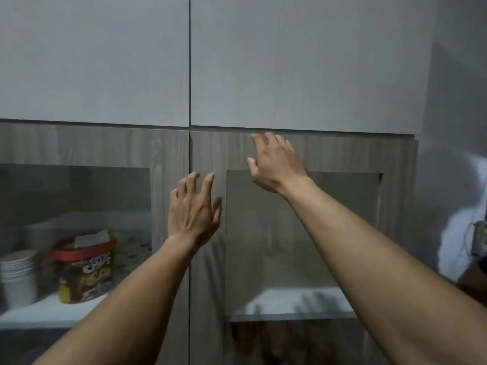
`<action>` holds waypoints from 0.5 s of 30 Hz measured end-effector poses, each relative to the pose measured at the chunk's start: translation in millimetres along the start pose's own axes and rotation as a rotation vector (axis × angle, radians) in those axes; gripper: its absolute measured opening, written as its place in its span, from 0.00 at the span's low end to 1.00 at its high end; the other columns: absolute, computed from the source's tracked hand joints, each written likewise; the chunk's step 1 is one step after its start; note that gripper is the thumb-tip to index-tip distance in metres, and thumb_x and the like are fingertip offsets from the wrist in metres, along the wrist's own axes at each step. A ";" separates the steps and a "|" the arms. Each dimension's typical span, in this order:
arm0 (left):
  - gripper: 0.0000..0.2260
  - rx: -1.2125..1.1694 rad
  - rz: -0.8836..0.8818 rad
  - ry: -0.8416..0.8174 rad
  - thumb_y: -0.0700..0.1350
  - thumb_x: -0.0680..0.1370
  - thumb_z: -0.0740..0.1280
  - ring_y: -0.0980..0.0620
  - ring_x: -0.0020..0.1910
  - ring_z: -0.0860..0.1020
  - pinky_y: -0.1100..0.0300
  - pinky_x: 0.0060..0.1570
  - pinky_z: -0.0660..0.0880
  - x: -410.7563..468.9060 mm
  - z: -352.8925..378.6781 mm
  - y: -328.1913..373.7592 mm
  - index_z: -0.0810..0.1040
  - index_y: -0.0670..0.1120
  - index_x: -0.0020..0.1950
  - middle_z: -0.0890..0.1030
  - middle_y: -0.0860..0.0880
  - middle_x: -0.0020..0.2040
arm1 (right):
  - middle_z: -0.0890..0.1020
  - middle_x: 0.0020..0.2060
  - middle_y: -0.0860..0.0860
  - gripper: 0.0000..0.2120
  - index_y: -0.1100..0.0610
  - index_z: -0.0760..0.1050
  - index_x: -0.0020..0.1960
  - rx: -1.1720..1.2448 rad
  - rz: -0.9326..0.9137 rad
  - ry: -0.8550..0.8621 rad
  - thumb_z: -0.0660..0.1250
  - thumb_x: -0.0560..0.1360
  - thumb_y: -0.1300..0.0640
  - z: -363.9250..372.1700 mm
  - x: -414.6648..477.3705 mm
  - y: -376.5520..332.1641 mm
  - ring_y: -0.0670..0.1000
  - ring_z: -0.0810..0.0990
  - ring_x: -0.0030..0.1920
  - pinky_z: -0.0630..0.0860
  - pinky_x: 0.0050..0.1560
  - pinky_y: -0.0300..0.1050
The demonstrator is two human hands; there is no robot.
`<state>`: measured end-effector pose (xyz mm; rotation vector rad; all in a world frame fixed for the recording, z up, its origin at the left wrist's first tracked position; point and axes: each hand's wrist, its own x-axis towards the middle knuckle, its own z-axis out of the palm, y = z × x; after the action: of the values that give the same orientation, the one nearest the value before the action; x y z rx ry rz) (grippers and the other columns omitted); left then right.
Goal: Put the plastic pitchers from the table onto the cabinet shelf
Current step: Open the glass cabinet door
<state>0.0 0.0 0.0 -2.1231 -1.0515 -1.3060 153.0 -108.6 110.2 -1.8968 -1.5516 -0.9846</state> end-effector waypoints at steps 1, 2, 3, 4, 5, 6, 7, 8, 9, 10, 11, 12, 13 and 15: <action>0.27 -0.013 -0.014 -0.017 0.58 0.79 0.61 0.41 0.62 0.70 0.48 0.54 0.74 -1.5 0.5 -0.1 0.62 0.49 0.74 0.66 0.39 0.68 | 0.71 0.70 0.62 0.27 0.58 0.64 0.75 -0.008 -0.026 0.000 0.59 0.79 0.48 2.7 6.7 -2.8 0.62 0.68 0.71 0.65 0.72 0.63; 0.25 -0.040 -0.033 -0.016 0.58 0.78 0.61 0.43 0.58 0.71 0.50 0.50 0.75 -2.2 1.9 -0.5 0.63 0.49 0.73 0.67 0.40 0.66 | 0.72 0.69 0.62 0.26 0.58 0.65 0.74 -0.013 -0.040 -0.009 0.59 0.79 0.48 3.4 12.2 -5.5 0.63 0.69 0.70 0.66 0.71 0.62; 0.24 -0.057 -0.051 -0.032 0.57 0.78 0.62 0.45 0.56 0.71 0.52 0.48 0.75 -5.6 4.5 -1.9 0.64 0.49 0.72 0.68 0.41 0.64 | 0.72 0.68 0.61 0.26 0.58 0.66 0.74 -0.024 -0.055 -0.020 0.60 0.79 0.48 6.6 18.7 -8.4 0.63 0.69 0.70 0.66 0.71 0.63; 0.24 -0.081 -0.067 -0.058 0.56 0.78 0.63 0.46 0.54 0.72 0.53 0.47 0.76 -9.3 8.2 -2.8 0.65 0.49 0.71 0.69 0.42 0.62 | 0.72 0.69 0.61 0.26 0.58 0.66 0.73 -0.029 -0.066 -0.050 0.60 0.79 0.48 6.4 22.9 -12.4 0.63 0.68 0.70 0.66 0.71 0.63; 0.23 -0.115 -0.103 -0.073 0.55 0.78 0.63 0.46 0.54 0.72 0.53 0.46 0.77 -11.5 10.7 -4.4 0.65 0.49 0.70 0.69 0.43 0.61 | 0.71 0.69 0.62 0.26 0.58 0.66 0.73 -0.032 -0.074 -0.071 0.60 0.79 0.48 9.5 28.0 -15.4 0.63 0.68 0.70 0.65 0.71 0.64; 0.22 -0.155 -0.143 -0.085 0.54 0.78 0.64 0.47 0.54 0.72 0.53 0.46 0.78 -13.9 13.1 -5.9 0.65 0.49 0.69 0.69 0.44 0.61 | 0.71 0.69 0.62 0.26 0.58 0.66 0.73 -0.034 -0.079 -0.091 0.60 0.78 0.48 13.5 31.8 -17.5 0.63 0.67 0.70 0.65 0.71 0.64; 0.21 -0.184 -0.178 -0.085 0.53 0.78 0.64 0.46 0.54 0.73 0.53 0.46 0.78 -15.3 15.5 -7.7 0.66 0.49 0.69 0.69 0.44 0.60 | 0.70 0.69 0.62 0.25 0.58 0.66 0.72 -0.038 -0.082 -0.099 0.61 0.78 0.49 16.6 35.9 -18.3 0.64 0.67 0.70 0.64 0.71 0.65; 0.21 -0.207 -0.199 -0.092 0.53 0.78 0.65 0.46 0.55 0.74 0.53 0.47 0.79 -16.1 17.0 -9.2 0.67 0.49 0.68 0.69 0.45 0.61 | 0.70 0.69 0.62 0.25 0.58 0.66 0.72 -0.039 -0.079 -0.109 0.61 0.78 0.49 17.9 39.8 -19.2 0.64 0.67 0.70 0.65 0.70 0.65; 0.21 -0.208 -0.208 -0.090 0.52 0.78 0.66 0.46 0.56 0.74 0.53 0.48 0.79 -16.6 19.8 -10.3 0.67 0.49 0.68 0.70 0.45 0.61 | 0.69 0.69 0.62 0.25 0.58 0.66 0.72 -0.046 -0.083 -0.105 0.61 0.78 0.49 20.2 44.3 -19.8 0.64 0.66 0.70 0.65 0.70 0.65; 0.21 -0.207 -0.210 -0.090 0.52 0.78 0.66 0.46 0.56 0.74 0.54 0.48 0.79 -16.9 21.7 -10.5 0.67 0.49 0.68 0.70 0.45 0.62 | 0.69 0.69 0.62 0.26 0.57 0.65 0.72 -0.049 -0.084 -0.102 0.61 0.77 0.49 21.9 47.9 -20.4 0.64 0.66 0.70 0.65 0.70 0.66; 0.21 -0.204 -0.212 -0.087 0.52 0.78 0.66 0.46 0.57 0.74 0.54 0.49 0.78 -17.2 24.5 -11.4 0.67 0.49 0.68 0.70 0.45 0.62 | 0.69 0.70 0.62 0.27 0.57 0.64 0.74 -0.049 -0.085 -0.104 0.61 0.77 0.49 24.6 50.8 -21.4 0.64 0.65 0.71 0.64 0.70 0.67; 0.21 -0.205 -0.218 -0.086 0.52 0.77 0.67 0.47 0.57 0.74 0.54 0.49 0.78 -17.6 27.0 -11.6 0.67 0.49 0.68 0.70 0.45 0.62 | 0.68 0.70 0.62 0.28 0.56 0.62 0.75 -0.045 -0.084 -0.108 0.61 0.78 0.49 27.4 53.1 -22.6 0.64 0.65 0.72 0.62 0.70 0.68; 0.21 -0.211 -0.231 -0.080 0.51 0.77 0.67 0.47 0.57 0.74 0.54 0.49 0.78 -18.0 28.7 -11.7 0.67 0.49 0.68 0.70 0.45 0.62 | 0.68 0.70 0.62 0.29 0.56 0.60 0.76 -0.045 -0.081 -0.107 0.61 0.78 0.49 29.7 54.5 -24.2 0.64 0.64 0.72 0.61 0.70 0.69; 0.22 -0.231 -0.264 -0.070 0.51 0.77 0.68 0.47 0.55 0.75 0.54 0.49 0.79 -19.9 30.1 -10.3 0.66 0.49 0.68 0.70 0.45 0.61 | 0.68 0.70 0.62 0.29 0.56 0.60 0.75 -0.056 -0.077 -0.083 0.61 0.77 0.50 33.1 55.7 -27.4 0.64 0.65 0.71 0.61 0.69 0.70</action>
<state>3.4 19.6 -31.8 -2.2708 -1.3010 -1.5505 138.7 -43.2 131.6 -1.9518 -1.6722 -1.0031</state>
